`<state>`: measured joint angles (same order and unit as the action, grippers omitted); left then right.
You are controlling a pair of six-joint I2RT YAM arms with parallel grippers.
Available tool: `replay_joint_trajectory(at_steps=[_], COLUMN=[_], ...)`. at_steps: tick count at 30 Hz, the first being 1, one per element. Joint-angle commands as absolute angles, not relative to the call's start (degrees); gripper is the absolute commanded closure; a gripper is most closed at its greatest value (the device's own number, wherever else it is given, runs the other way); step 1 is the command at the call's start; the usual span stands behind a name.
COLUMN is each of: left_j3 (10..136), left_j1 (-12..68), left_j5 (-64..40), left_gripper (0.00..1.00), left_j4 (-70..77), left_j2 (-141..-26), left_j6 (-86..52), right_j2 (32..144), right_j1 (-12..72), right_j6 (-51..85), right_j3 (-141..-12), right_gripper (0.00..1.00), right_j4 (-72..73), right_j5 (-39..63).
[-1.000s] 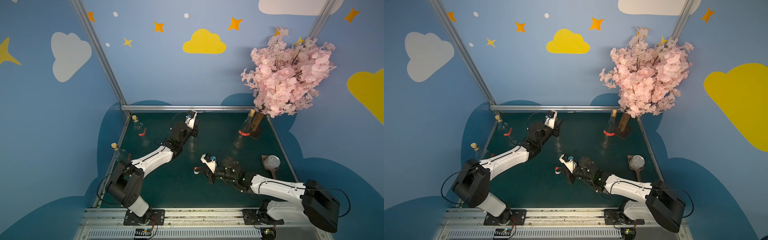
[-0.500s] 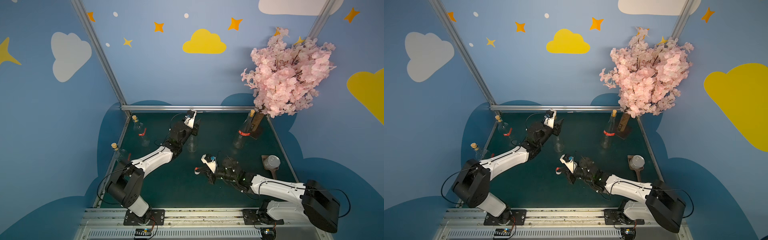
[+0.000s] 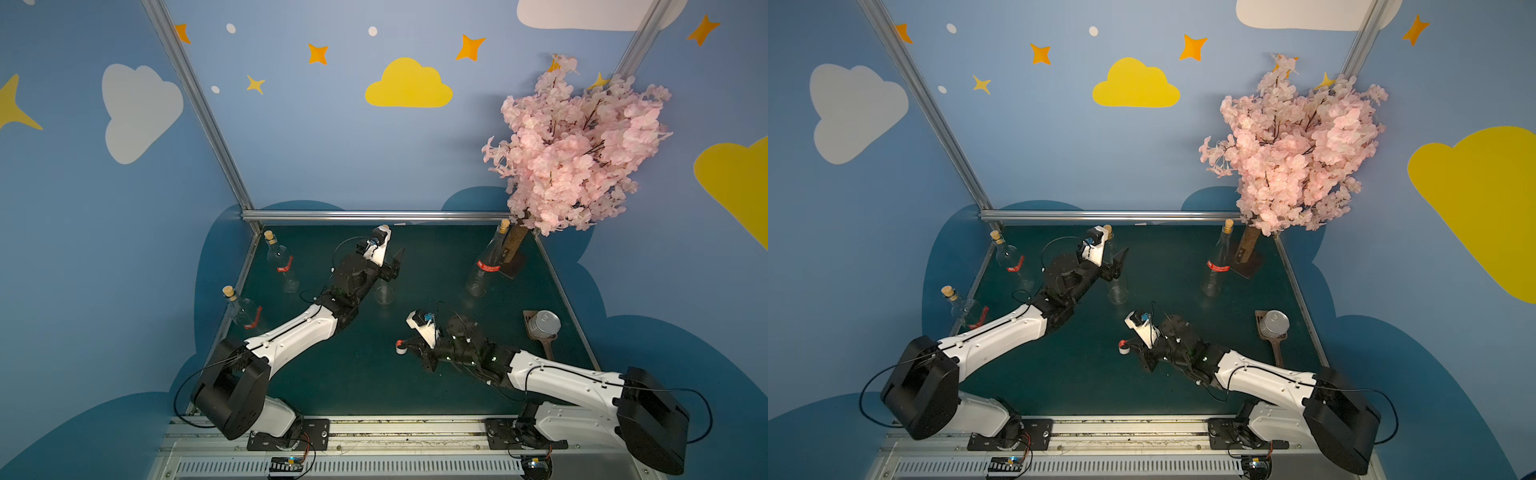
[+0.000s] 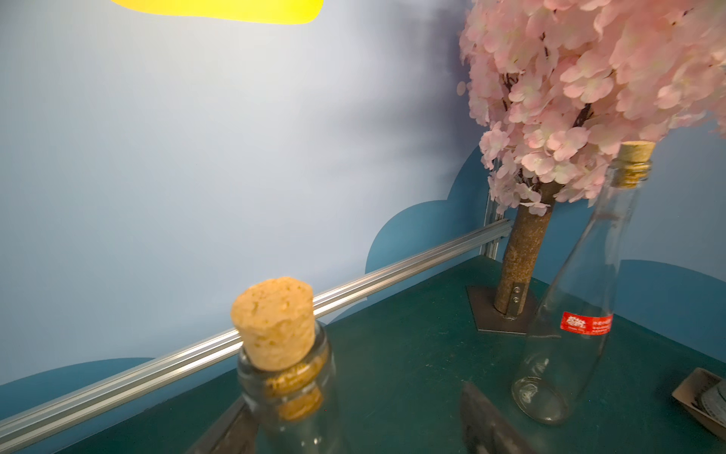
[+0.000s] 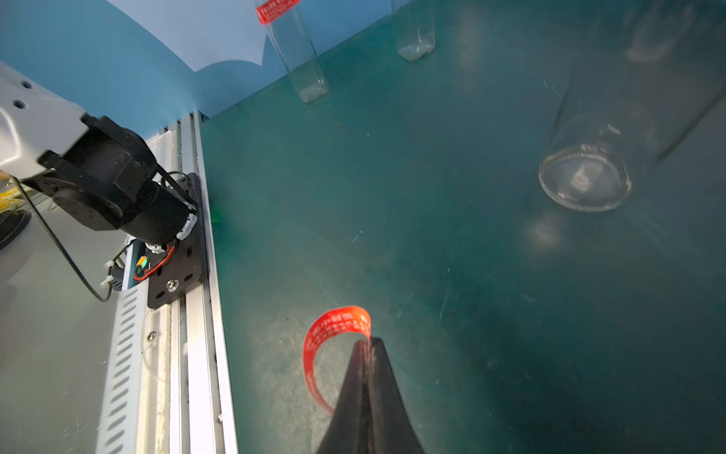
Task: Remove the label from the bottle
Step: Place the bottle at the center of the board, then place the label at the center of the board.
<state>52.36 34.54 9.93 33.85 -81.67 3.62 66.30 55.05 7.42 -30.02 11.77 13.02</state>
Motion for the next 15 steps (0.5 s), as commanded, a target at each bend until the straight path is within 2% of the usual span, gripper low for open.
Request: replay_joint_trajectory(at_steps=[1, 8, 15], left_j3=[50.5, 45.0, 40.2], left_j1=[35.6, 39.1, 40.9], left_j5=[10.2, 10.6, 11.2], left_gripper=[0.21, 0.20, 0.19], left_j4=[31.6, 29.1, 28.9], left_j2=[-78.4, -73.3, -70.3], left_j6=[3.7, 0.5, -2.6], right_j2=[63.2, 61.3, 68.8], right_j1=[53.3, 49.4, 47.3], right_j6=[10.1, 19.4, 24.8], right_j3=[-32.2, -33.5, -40.3], right_gripper=[1.00, 1.00, 1.00], right_j4=[-0.1, -12.4, -22.5], right_j5=[10.4, 10.5, 14.8])
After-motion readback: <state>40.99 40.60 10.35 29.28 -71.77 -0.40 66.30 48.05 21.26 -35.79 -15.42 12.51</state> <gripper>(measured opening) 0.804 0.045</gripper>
